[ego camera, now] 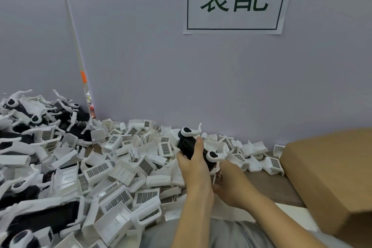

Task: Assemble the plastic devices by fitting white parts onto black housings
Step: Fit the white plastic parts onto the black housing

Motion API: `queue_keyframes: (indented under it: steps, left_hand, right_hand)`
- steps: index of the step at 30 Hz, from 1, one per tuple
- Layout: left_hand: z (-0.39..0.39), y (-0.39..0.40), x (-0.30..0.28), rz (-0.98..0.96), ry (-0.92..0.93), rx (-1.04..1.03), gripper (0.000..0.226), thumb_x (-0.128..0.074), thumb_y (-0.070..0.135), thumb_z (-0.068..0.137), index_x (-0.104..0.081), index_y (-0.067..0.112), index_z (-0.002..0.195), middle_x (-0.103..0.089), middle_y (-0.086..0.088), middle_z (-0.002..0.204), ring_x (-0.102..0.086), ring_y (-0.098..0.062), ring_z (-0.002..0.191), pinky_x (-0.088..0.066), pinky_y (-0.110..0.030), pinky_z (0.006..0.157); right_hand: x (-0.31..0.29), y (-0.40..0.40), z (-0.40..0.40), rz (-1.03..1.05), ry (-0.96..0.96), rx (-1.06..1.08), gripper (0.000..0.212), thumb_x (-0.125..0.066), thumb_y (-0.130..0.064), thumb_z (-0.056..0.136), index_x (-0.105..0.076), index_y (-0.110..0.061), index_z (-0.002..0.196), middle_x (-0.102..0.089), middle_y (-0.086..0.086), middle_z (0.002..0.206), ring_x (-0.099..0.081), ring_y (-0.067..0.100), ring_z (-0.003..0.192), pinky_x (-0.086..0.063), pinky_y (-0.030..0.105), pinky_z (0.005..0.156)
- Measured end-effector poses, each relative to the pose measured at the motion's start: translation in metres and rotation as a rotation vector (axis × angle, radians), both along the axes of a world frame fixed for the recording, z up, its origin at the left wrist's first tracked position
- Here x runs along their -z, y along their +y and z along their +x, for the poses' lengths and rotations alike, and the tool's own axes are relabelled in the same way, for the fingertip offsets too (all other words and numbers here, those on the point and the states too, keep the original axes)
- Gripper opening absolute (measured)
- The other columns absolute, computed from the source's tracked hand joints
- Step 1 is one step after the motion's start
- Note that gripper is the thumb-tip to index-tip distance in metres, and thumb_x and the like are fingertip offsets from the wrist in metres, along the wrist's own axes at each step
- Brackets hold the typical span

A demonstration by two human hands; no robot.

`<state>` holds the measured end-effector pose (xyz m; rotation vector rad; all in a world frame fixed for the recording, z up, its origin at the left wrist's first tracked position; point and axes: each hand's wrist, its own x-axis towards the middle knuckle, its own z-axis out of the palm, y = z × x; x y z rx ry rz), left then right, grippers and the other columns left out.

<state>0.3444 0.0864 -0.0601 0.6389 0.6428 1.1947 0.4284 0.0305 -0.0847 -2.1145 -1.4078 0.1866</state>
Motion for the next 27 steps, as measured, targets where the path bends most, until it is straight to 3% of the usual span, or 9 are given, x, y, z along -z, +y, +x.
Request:
queue_keyframes:
  steps: [2,6,10,12,14,17,19,24,27]
  left_hand:
    - [0.000,-0.002,0.000,0.022,0.015,0.003,0.023,-0.074,0.034,0.089,-0.060,0.024,0.104,-0.072,0.000,0.098,-0.071,-0.015,0.090,-0.051,-0.027,0.070]
    - [0.003,-0.003,0.001,0.060,0.025,0.000,0.025,-0.073,0.033,0.089,-0.059,0.024,0.108,-0.071,-0.001,0.104,-0.069,-0.017,0.097,-0.053,-0.031,0.079]
    - [0.005,-0.004,0.002,0.099,0.049,0.007,0.025,-0.073,0.036,0.090,-0.059,0.025,0.107,-0.071,0.000,0.104,-0.069,-0.017,0.098,-0.053,-0.031,0.080]
    - [0.007,-0.006,0.003,0.118,0.064,0.061,0.027,-0.071,0.039,0.090,-0.061,0.024,0.110,-0.072,0.000,0.104,-0.069,-0.017,0.098,-0.055,-0.035,0.085]
    - [0.009,-0.011,0.003,0.096,0.026,0.143,0.021,-0.065,0.034,0.094,-0.064,0.022,0.112,-0.073,-0.003,0.104,-0.071,-0.018,0.095,-0.057,-0.037,0.083]
    - [0.012,-0.018,0.006,0.069,0.057,0.234,0.021,-0.055,0.026,0.096,-0.066,0.017,0.112,-0.073,-0.010,0.106,-0.068,-0.024,0.098,-0.054,-0.044,0.091]
    - [0.017,-0.023,0.011,0.113,0.140,0.280,0.020,-0.057,0.025,0.097,-0.064,0.016,0.113,-0.073,-0.010,0.107,-0.068,-0.026,0.100,-0.054,-0.045,0.092]
    - [0.026,-0.039,0.019,0.289,0.304,0.272,0.025,-0.076,0.020,0.088,-0.062,0.021,0.108,-0.075,0.000,0.086,-0.074,-0.013,0.074,-0.055,-0.024,0.057]
    - [0.025,-0.046,0.023,0.403,0.383,0.302,0.038,-0.081,0.022,0.083,-0.058,0.022,0.112,-0.075,-0.007,0.094,-0.075,-0.017,0.079,-0.059,-0.027,0.063]
  right_hand:
    - [0.004,-0.007,0.001,-0.029,-0.136,0.041,0.024,-0.067,-0.046,0.081,-0.049,-0.031,0.077,-0.059,-0.010,0.078,-0.054,0.007,0.068,-0.044,0.027,0.059]
    - [0.007,-0.022,0.005,0.065,-0.226,0.114,0.028,-0.059,-0.057,0.081,-0.042,-0.037,0.072,-0.053,-0.016,0.081,-0.049,0.005,0.075,-0.037,0.024,0.060]
    - [0.004,-0.044,0.023,0.178,0.093,0.229,0.015,-0.064,-0.039,0.083,-0.062,-0.024,0.078,-0.064,-0.008,0.075,-0.058,0.006,0.069,-0.047,0.026,0.060]
    - [0.006,-0.056,0.033,0.209,0.238,0.275,0.010,-0.065,-0.030,0.087,-0.065,-0.023,0.094,-0.069,-0.014,0.086,-0.063,0.003,0.081,-0.051,0.023,0.069]
    - [0.005,-0.068,0.040,0.249,0.422,0.294,0.020,-0.065,-0.028,0.090,-0.059,-0.026,0.109,-0.068,-0.012,0.100,-0.066,0.010,0.093,-0.053,0.027,0.080]
    - [0.000,-0.082,0.043,0.367,0.691,0.262,0.010,-0.061,-0.020,0.095,-0.069,-0.018,0.099,-0.072,0.003,0.092,-0.068,0.017,0.080,-0.054,0.029,0.065]
    - [0.004,-0.090,0.041,0.482,0.812,0.269,0.010,-0.063,-0.016,0.095,-0.071,-0.023,0.096,-0.075,0.005,0.090,-0.069,0.017,0.080,-0.052,0.030,0.062]
    - [0.024,-0.097,0.040,0.593,0.846,0.300,0.022,-0.068,-0.016,0.093,-0.069,-0.020,0.115,-0.077,-0.002,0.097,-0.074,0.015,0.088,-0.053,0.028,0.064]
    - [0.024,-0.095,0.041,0.621,0.787,0.269,0.016,-0.068,-0.022,0.094,-0.070,-0.030,0.107,-0.077,-0.009,0.094,-0.073,0.011,0.088,-0.055,0.025,0.066]
